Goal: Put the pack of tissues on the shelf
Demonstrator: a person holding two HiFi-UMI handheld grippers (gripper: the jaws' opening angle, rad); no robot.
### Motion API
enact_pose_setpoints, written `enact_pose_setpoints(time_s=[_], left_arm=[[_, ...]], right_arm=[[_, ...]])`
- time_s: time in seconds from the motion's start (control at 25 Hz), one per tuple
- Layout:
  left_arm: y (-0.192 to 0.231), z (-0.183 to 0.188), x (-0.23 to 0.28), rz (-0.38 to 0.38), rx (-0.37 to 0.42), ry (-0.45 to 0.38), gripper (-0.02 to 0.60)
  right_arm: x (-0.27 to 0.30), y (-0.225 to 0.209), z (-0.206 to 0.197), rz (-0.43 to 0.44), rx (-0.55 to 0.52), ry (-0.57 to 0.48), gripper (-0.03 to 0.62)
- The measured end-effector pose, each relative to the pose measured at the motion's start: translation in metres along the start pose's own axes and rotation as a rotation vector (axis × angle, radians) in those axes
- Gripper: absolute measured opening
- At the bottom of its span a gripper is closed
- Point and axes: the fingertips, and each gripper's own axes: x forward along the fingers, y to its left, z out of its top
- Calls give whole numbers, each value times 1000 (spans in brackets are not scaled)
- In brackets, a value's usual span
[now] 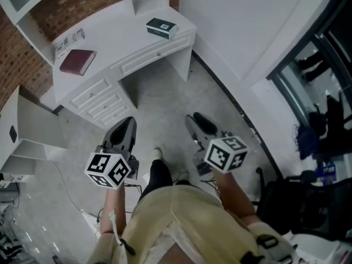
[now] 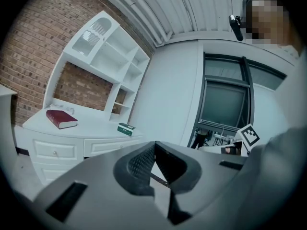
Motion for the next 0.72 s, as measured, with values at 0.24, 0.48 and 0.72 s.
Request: enact_pose_setpoints(time_s=[0.24,0.48,0.72], left_arm=[[32,2,16,-11,10,28,3],[71,20,48,-21,41,39,3],[124,38,73,-9,28,36,3]], right_arm=[[33,3,4,-4,49,17,163],[80,0,17,-30,39,27,188],[133,-3,26,-52,38,47,215]])
